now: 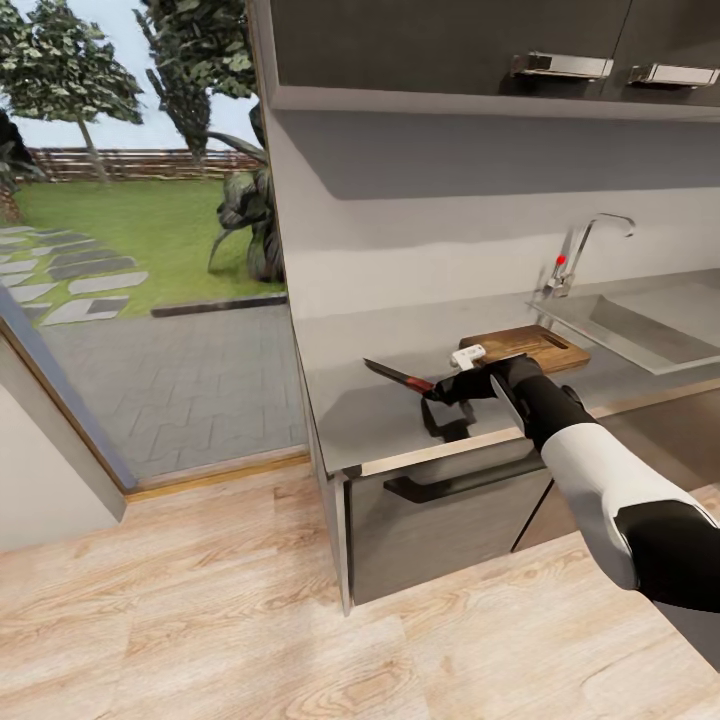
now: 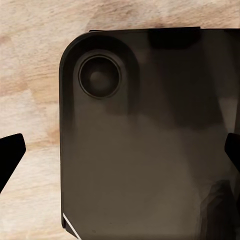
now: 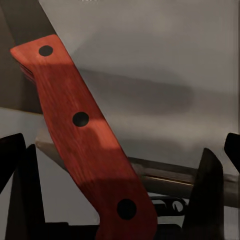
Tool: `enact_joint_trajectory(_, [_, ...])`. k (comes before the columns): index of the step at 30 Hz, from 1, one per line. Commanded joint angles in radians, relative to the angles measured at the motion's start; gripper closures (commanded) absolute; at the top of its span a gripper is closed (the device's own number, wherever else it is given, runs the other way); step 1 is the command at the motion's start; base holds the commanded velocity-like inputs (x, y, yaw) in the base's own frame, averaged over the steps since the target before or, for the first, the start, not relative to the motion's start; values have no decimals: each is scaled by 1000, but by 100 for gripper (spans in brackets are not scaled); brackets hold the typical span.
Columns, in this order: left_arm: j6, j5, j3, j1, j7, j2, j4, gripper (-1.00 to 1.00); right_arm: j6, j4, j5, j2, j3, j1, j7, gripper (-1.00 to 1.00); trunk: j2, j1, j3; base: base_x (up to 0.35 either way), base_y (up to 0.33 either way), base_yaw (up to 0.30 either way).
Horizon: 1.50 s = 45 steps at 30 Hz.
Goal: In the kitchen, take the Vidalia onion out of the sink, dice it on the chopping board with the paring knife, put the diced onion into the bowl on the countertop, then place both the paring knife and the chopping board into the sink.
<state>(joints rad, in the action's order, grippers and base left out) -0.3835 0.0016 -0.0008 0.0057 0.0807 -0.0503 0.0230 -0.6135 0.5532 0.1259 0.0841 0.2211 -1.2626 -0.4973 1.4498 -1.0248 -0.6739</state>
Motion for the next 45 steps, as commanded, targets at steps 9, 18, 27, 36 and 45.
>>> enact_joint_trajectory(9, [-1,0,-1,0,4,0,2,-100,3,-9,31,0,6,0,-6,100,0,0,-1,0,0,0])
enact_joint_trajectory(18, [-1,0,-1,0,4,0,2,-100,3,-9,31,0,6,0,-6,100,0,0,-1,0,0,0])
enact_joint_trajectory(27, [-1,0,-1,0,4,0,2,-100,2,-9,29,-1,8,0,-10,100,0,0,-1,0,0,0])
enact_joint_trajectory(36, [-1,0,-2,0,4,0,2,-100,3,0,28,-11,9,0,-27,100,0,0,-1,0,0,0])
enact_joint_trajectory(45, [-1,1,-1,0,4,-2,2,-100,2,43,27,-11,7,0,-101,100,0,0,-1,0,0,0])
